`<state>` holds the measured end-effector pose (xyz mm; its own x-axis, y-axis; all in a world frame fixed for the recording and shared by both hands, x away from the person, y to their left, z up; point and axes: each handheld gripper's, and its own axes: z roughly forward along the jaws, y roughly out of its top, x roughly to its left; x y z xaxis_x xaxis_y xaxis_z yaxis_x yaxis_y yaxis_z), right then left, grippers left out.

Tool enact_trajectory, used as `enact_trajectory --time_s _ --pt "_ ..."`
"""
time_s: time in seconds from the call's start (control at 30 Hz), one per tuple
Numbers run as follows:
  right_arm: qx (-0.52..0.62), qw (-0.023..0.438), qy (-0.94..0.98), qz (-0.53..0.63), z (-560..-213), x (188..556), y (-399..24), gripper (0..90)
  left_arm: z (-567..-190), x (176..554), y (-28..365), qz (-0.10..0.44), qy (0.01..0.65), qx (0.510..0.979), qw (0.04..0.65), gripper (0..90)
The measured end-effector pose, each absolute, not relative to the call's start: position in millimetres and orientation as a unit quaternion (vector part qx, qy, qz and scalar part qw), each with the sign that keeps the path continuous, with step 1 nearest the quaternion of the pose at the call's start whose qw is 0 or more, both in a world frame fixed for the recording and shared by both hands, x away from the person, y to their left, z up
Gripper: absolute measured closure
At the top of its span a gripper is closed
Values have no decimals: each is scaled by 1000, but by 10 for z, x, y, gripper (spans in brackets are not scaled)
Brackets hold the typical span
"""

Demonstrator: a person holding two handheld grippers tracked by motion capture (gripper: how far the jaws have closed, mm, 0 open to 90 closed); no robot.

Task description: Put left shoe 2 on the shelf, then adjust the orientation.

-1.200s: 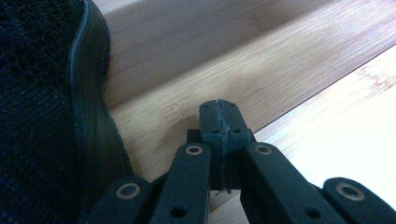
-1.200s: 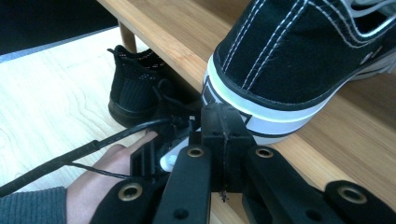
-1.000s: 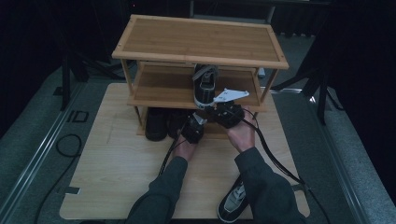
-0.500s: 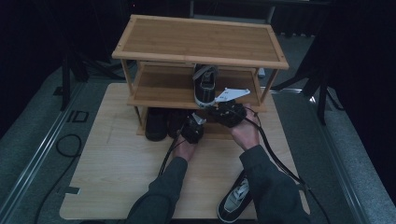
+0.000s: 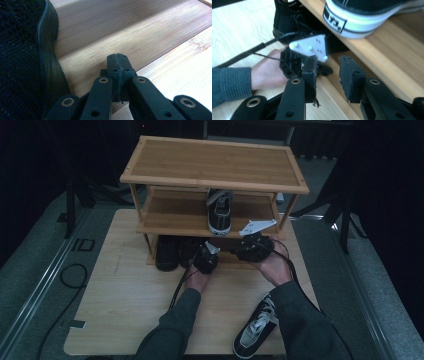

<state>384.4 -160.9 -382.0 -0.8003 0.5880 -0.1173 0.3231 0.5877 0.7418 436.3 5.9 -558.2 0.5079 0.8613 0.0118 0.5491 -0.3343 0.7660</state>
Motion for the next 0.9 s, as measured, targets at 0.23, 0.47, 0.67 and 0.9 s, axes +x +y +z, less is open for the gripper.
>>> enact_trajectory --time_s 0.23,0.47,0.67,0.9 --pt "273 174 874 362 -3852 3801 -1713 622 -5589 4356 61 216 446 788 366 898" --pt "288 168 874 355 -3902 3728 -1859 568 -5601 4347 62 220 445 785 370 897" --pt "297 164 875 344 -3990 3720 -1954 557 -5602 4346 60 220 446 784 371 897" --pt "302 158 876 342 -4032 3692 -2022 558 -5601 4347 61 220 445 785 370 897"
